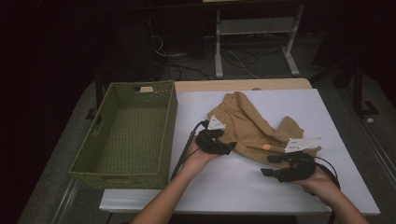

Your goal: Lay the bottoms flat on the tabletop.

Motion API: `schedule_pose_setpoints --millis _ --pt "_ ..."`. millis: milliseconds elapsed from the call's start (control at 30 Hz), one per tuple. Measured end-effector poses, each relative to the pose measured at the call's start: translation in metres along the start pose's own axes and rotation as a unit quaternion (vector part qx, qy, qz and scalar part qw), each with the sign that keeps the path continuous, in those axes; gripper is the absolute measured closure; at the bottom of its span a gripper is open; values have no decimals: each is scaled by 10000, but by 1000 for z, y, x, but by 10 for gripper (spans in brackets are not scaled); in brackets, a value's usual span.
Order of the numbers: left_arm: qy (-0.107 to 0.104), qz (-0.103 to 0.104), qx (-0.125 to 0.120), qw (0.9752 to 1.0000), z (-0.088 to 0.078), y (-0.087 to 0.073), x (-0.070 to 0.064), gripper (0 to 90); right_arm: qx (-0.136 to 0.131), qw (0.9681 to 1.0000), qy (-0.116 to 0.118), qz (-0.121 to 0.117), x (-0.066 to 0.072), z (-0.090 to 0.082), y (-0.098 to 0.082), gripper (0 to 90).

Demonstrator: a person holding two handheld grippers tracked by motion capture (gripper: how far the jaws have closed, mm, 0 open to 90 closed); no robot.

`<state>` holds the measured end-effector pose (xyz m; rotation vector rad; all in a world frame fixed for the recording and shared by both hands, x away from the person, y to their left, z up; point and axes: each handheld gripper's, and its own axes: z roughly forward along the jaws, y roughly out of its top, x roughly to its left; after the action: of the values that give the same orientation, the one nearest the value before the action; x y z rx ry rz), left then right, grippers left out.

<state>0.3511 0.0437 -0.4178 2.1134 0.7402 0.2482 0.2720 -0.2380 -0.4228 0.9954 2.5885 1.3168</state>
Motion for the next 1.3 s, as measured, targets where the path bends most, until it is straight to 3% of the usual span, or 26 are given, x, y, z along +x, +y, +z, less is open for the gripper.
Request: schedule_pose_setpoints --millis 333,633,1067,1300 --pt "-332 155 79 9993 15 0 -16 472 -13 10000 -35 86 2 -3 -7 392" --pt "-458 298 207 9983 33 0 -29 511 54 10000 2 18 1 -2 -9 392" --pt "-293 433 527 9972 50 -11 -33 557 97 9999 17 -28 0 0 -9 392" --pt "-82 754 518 9958 50 -12 -35 636 99 9999 18 -18 0 0 -9 392"
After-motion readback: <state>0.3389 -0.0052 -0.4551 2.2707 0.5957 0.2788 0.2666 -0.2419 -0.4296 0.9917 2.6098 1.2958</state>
